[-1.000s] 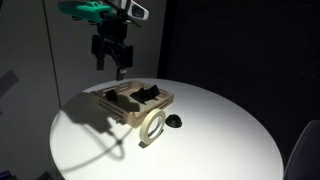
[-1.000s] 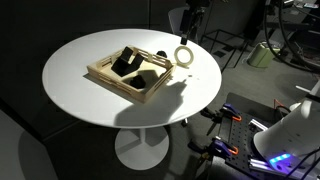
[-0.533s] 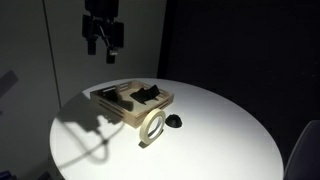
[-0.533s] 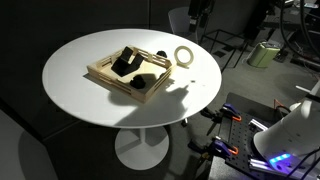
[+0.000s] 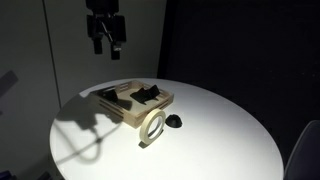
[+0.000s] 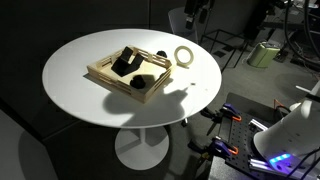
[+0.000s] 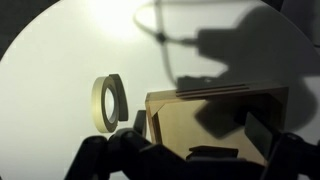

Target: Remove the cream white masking tape from the wooden tray and put it on the table in a vertical position

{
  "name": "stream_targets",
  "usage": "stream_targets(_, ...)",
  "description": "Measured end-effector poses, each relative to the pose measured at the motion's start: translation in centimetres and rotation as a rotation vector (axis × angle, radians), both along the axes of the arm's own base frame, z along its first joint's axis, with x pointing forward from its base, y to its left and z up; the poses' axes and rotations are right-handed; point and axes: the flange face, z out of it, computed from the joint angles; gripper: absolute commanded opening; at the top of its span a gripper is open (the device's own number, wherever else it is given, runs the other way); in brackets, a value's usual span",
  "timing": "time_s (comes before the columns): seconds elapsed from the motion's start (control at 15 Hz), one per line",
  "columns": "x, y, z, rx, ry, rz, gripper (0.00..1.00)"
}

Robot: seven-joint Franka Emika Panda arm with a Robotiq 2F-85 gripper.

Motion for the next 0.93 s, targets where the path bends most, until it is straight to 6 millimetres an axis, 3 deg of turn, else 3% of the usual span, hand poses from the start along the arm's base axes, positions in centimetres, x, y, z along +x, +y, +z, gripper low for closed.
stream_targets(0.93,0.32,0.06,-0.26,-0.005,-0.023,-0.007,1.00)
